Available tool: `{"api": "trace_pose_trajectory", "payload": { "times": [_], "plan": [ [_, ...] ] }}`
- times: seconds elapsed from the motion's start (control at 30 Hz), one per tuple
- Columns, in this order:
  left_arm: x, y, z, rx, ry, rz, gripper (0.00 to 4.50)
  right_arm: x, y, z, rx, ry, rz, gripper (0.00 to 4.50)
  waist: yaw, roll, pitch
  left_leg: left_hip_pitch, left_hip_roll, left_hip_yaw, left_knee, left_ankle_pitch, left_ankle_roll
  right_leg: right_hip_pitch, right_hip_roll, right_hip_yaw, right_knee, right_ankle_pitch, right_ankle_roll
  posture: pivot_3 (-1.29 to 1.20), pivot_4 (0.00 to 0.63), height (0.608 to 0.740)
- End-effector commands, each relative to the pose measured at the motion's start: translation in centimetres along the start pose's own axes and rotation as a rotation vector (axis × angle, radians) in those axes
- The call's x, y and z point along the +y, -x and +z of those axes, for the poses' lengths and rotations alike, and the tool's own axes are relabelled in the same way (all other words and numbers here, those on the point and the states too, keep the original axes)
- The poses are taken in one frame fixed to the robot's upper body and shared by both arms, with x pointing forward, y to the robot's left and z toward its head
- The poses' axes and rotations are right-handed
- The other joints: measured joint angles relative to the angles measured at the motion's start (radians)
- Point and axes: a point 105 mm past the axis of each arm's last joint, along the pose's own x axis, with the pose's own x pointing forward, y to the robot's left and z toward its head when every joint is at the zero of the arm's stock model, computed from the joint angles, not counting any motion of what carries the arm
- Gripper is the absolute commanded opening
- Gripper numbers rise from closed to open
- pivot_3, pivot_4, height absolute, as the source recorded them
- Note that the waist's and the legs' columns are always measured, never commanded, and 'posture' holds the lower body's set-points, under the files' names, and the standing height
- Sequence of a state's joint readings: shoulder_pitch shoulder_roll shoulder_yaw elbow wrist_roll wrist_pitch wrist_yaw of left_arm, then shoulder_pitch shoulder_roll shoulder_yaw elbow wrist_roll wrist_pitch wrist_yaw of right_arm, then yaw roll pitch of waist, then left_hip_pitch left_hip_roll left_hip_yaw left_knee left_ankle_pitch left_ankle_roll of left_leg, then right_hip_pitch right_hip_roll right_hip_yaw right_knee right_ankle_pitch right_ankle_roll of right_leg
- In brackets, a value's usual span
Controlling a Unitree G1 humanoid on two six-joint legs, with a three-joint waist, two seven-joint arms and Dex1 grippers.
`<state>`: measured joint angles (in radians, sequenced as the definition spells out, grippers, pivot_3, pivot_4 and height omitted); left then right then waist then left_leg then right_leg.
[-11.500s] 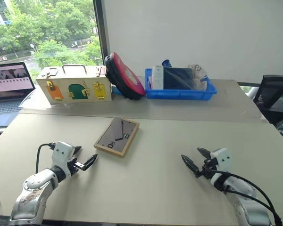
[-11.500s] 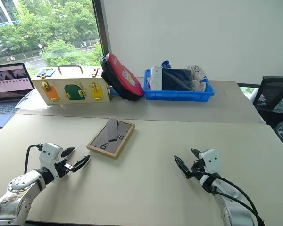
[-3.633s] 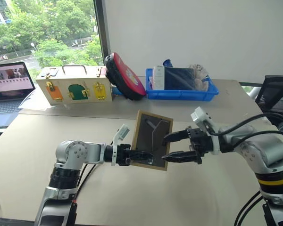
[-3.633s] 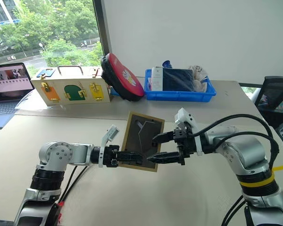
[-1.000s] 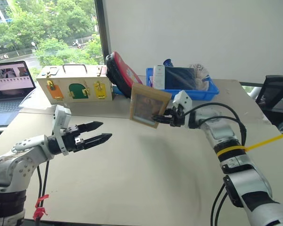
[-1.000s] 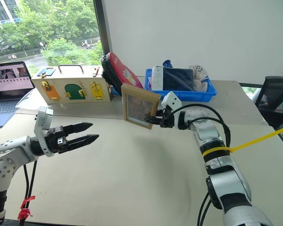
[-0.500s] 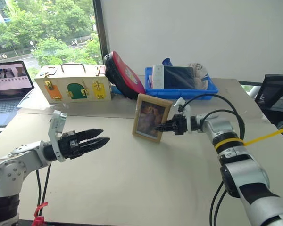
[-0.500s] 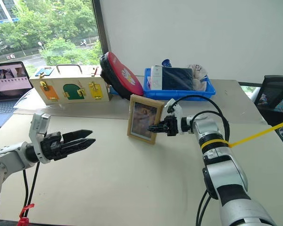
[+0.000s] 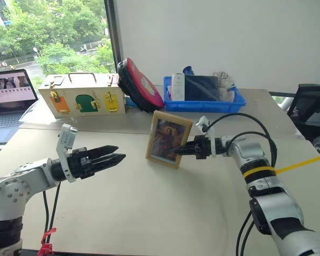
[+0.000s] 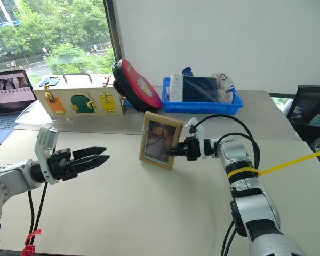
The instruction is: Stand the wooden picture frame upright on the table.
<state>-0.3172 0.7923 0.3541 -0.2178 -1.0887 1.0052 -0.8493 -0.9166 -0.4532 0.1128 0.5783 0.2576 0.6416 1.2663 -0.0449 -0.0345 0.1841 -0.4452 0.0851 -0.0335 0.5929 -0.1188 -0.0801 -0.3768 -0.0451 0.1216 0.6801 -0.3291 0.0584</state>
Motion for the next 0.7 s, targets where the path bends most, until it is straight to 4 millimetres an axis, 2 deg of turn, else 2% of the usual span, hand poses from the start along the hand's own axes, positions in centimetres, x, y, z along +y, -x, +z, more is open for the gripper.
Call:
{"api": "trace_pose_trajectory", "payload": {
  "times": [0.03,0.1,0.2,0.4,0.5,0.6,0.7],
  "plan": [
    [0.0,-0.2,0.6,-0.011,-0.033,-0.011,4.50,0.6,1.1,-1.1,0.023,-0.028,0.022,2.75,0.005,0.000,0.000,0.000,0.000,0.000,0.000,0.000,0.000,0.000,0.000,0.000,0.000,0.000,0.000,0.00,0.150,0.717],
    [0.2,-0.3,0.7,-0.020,-0.038,-0.013,4.50,0.7,2.0,-1.1,0.001,-0.041,-0.003,3.54,0.005,0.000,0.000,-0.002,0.000,0.000,0.000,0.000,0.000,-0.001,0.000,0.000,0.000,0.000,0.000,0.00,0.150,0.717],
    [0.7,-0.2,0.7,-0.021,-0.059,0.007,4.50,0.5,3.7,-1.1,-0.038,-0.042,-0.061,4.45,0.004,0.000,0.000,-0.004,0.000,0.000,0.000,0.000,0.000,-0.005,0.000,0.000,0.001,0.000,0.000,0.00,0.150,0.717],
    [2.5,0.1,0.2,-0.016,-0.179,0.143,4.50,1.2,7.7,-2.3,-0.089,0.040,-0.215,4.45,0.005,0.000,0.000,-0.007,0.000,0.000,0.000,0.001,0.000,-0.008,0.000,0.001,0.001,0.000,0.000,0.00,0.150,0.717],
    [4.6,0.5,-4.0,0.190,-0.290,0.281,4.50,2.0,9.1,-3.2,-0.144,0.190,-0.341,4.45,0.003,0.000,0.000,-0.008,0.000,0.000,0.000,0.001,0.000,-0.009,0.000,0.001,0.001,0.000,0.000,0.00,0.150,0.717],
    [6.8,0.9,-5.7,0.167,-0.452,0.475,4.50,2.3,10.3,-4.1,-0.327,0.284,-0.631,4.45,0.002,0.000,-0.001,-0.008,0.000,0.000,0.000,0.001,0.000,-0.009,0.000,0.002,0.001,0.000,0.000,0.00,0.150,0.717],
    [7.9,1.1,-6.8,0.178,-0.597,0.591,4.50,3.2,11.2,-5.7,-0.373,0.306,-0.774,4.45,0.006,0.001,-0.001,-0.008,0.000,0.000,0.000,0.001,0.000,-0.010,0.000,0.002,0.002,0.000,0.000,0.00,0.150,0.717]
  ]
}}
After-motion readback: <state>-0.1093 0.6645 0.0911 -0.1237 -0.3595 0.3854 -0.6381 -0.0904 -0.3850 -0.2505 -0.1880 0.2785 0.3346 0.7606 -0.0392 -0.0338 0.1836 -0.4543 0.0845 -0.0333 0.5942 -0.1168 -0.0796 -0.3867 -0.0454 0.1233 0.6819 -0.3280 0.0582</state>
